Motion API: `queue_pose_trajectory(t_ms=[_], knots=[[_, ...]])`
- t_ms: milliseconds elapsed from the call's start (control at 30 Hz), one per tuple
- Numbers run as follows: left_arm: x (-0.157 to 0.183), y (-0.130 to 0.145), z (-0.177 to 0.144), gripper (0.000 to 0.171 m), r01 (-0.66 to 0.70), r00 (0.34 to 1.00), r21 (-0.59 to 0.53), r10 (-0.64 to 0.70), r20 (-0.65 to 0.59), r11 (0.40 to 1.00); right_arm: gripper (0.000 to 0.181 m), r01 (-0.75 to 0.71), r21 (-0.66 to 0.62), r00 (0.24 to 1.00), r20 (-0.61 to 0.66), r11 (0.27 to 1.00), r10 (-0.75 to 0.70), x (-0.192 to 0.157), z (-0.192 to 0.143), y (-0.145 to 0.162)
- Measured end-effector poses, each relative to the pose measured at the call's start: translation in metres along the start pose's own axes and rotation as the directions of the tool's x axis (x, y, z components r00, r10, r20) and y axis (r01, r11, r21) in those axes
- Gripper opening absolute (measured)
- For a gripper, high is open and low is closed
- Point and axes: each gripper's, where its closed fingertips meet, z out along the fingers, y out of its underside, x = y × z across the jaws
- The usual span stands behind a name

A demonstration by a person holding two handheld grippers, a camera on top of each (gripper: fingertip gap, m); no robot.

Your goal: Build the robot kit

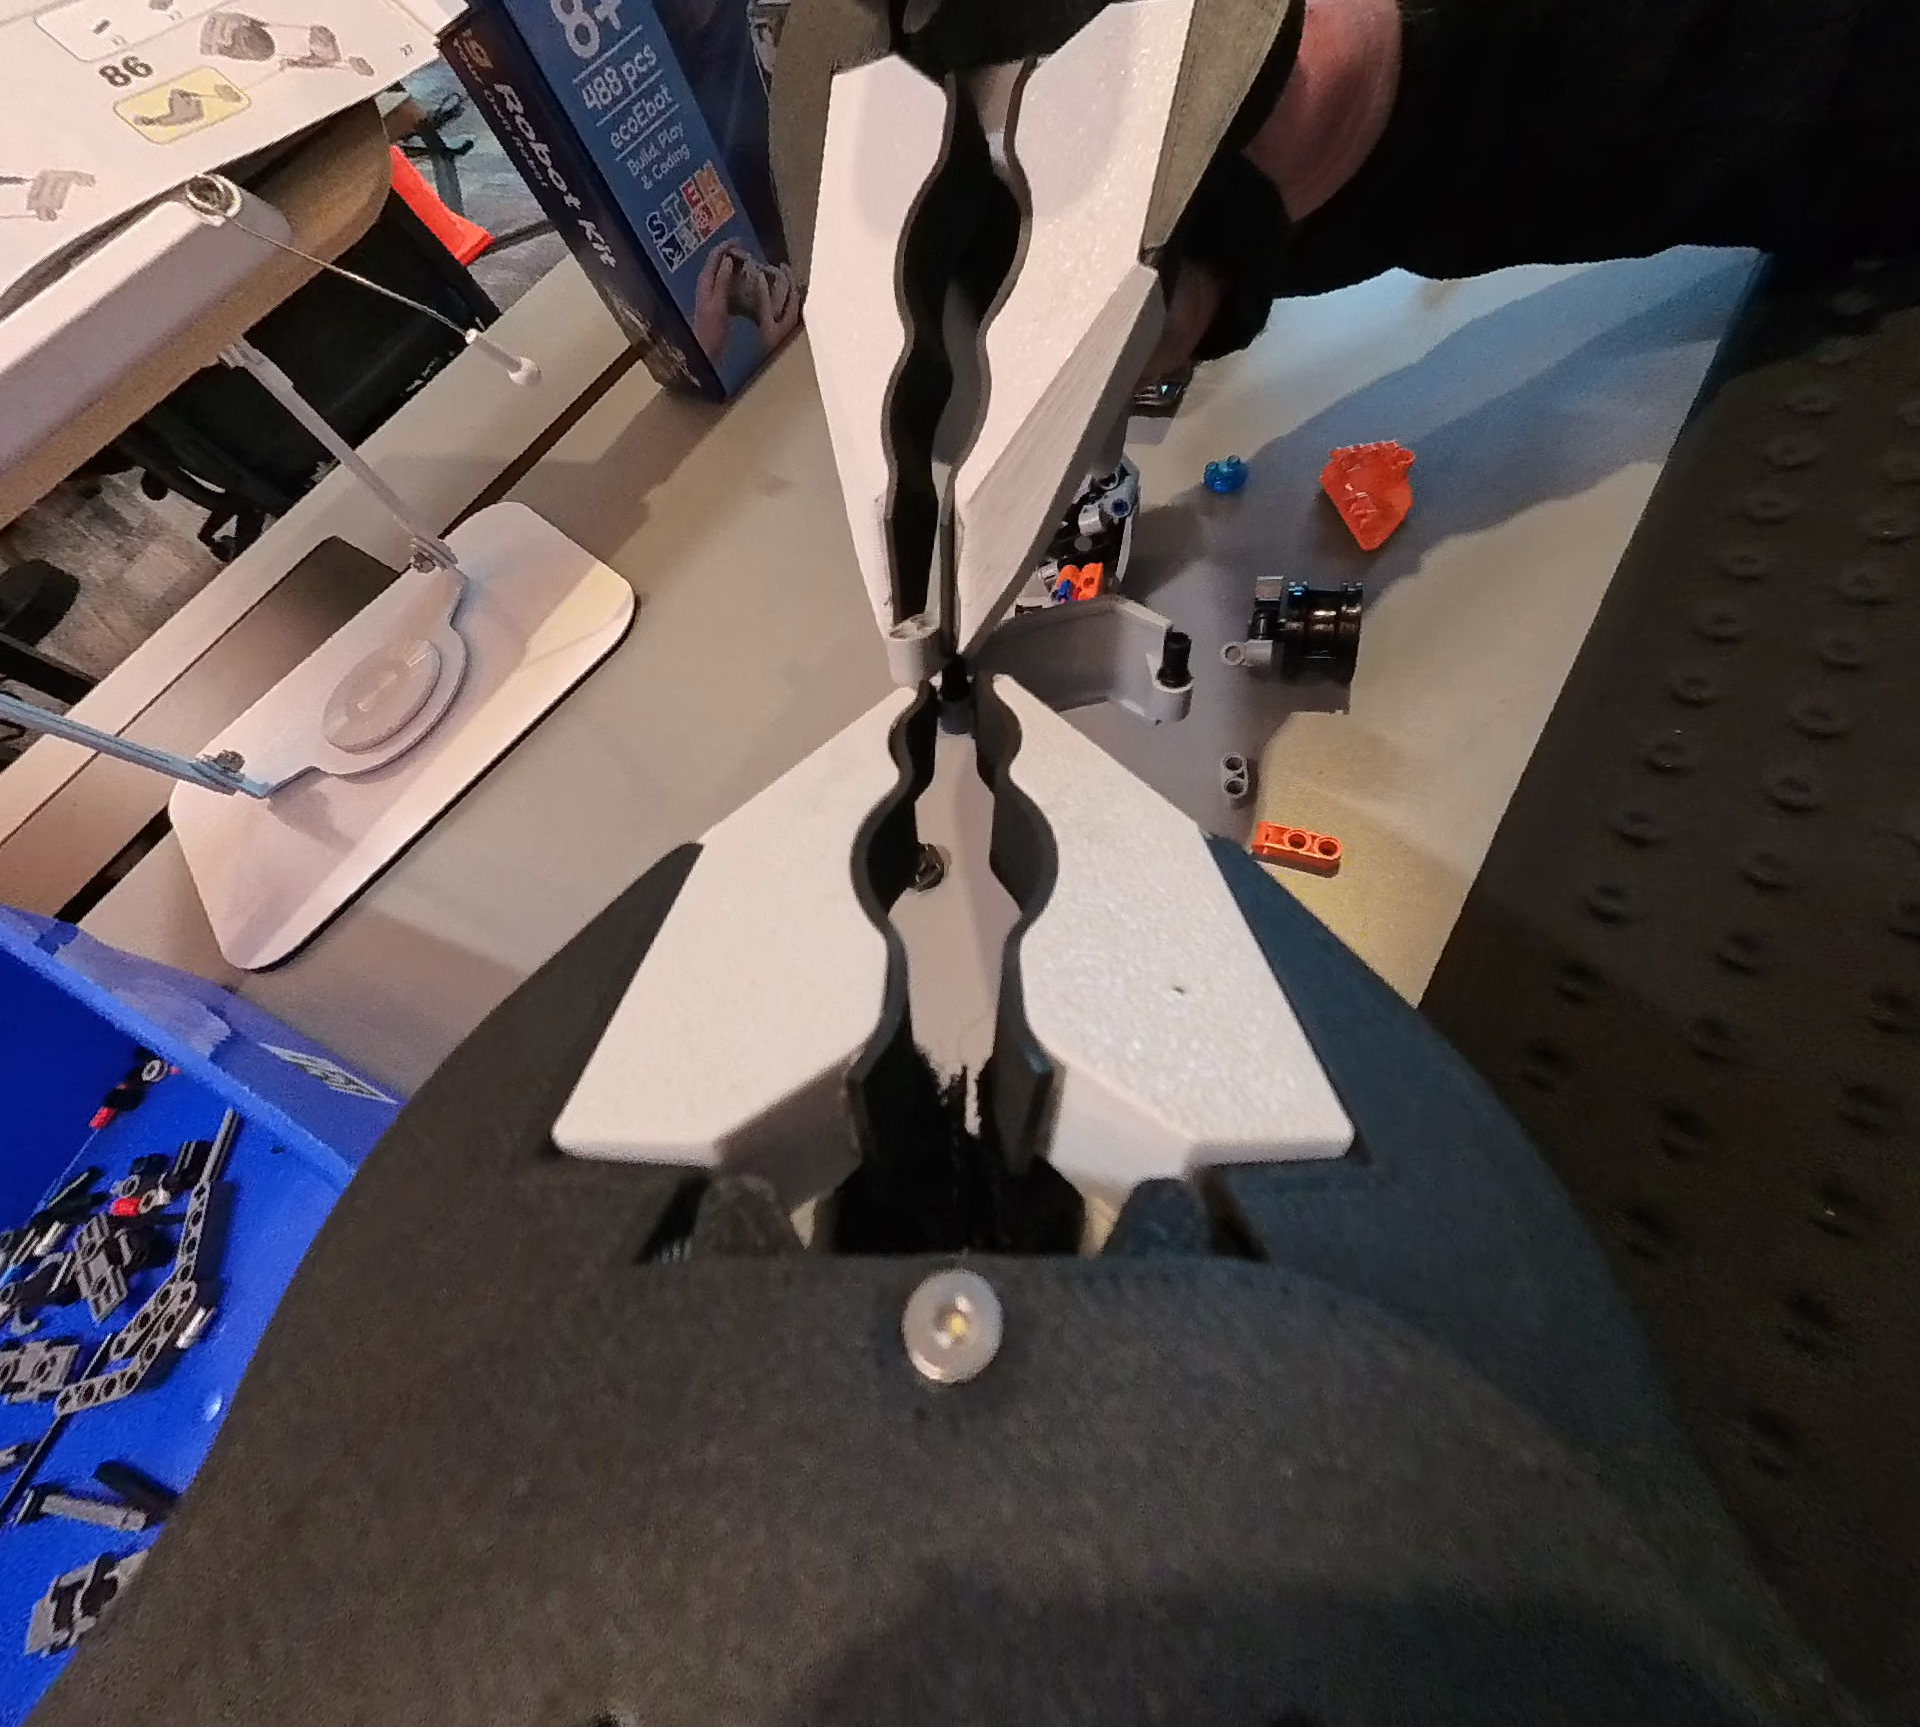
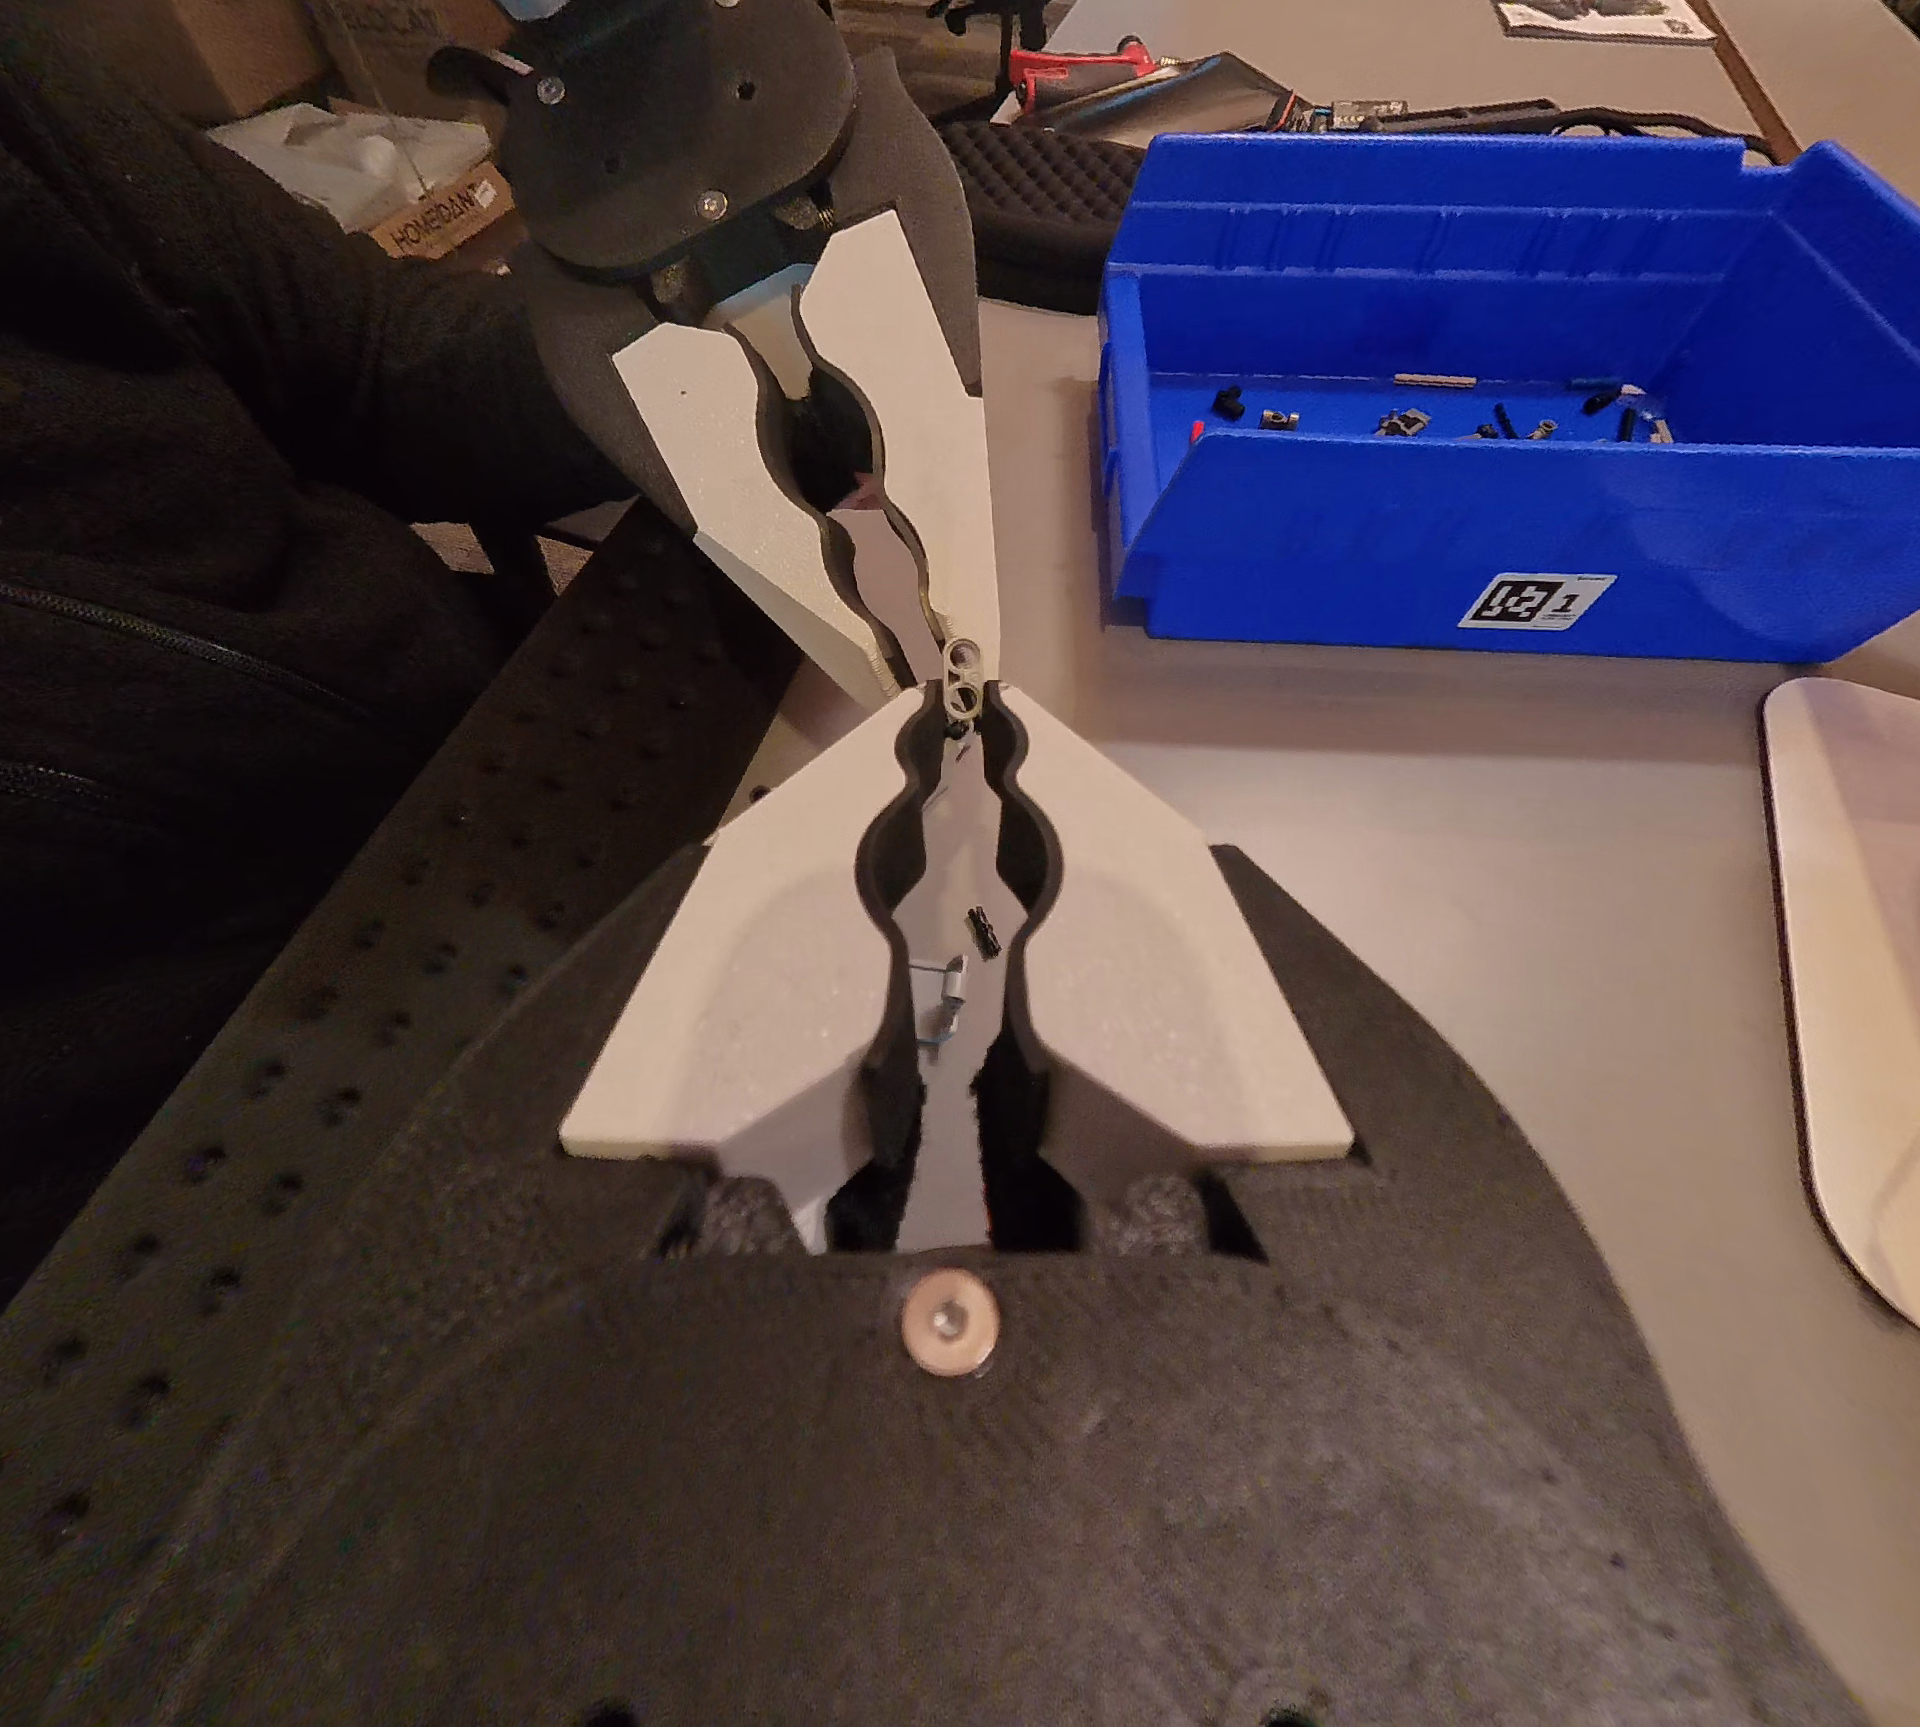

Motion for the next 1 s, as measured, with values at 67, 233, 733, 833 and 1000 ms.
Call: queue_pose_trajectory(t_ms=[67, 233, 733, 833, 1000], knots=[[0.000, 0.001, 0.000, 0.004, 0.001, 1.000, -0.003, -0.001, -0.002, 1.000, 0.005, -0.001, -0.004, 1.000, 0.000, 1.000, 0.001, 0.000, 0.000, 0.001], [0.001, 0.003, 0.002, 0.004, 0.004, 1.000, -0.008, -0.004, -0.008, 1.000, 0.005, 0.001, -0.032, 1.000, -0.008, 0.999, -0.001, 0.001, 0.001, 0.004], [0.002, 0.013, 0.013, 0.004, 0.058, 0.997, -0.012, -0.058, -0.058, 0.998, 0.004, -0.057, -0.039, 0.998, 0.019, 0.998, 0.058, 0.007, 0.003, 0.017], [0.002, 0.013, 0.014, 0.004, 0.065, 0.996, -0.011, -0.066, -0.066, 0.998, 0.004, -0.074, -0.026, 0.997, 0.037, 0.997, 0.075, 0.007, 0.003, 0.018], [0.001, 0.010, 0.013, 0.005, 0.082, 0.994, 0.017, -0.080, -0.074, 0.997, 0.004, -0.107, 0.008, 0.992, 0.064, 0.994, 0.106, 0.007, 0.000, 0.016]])
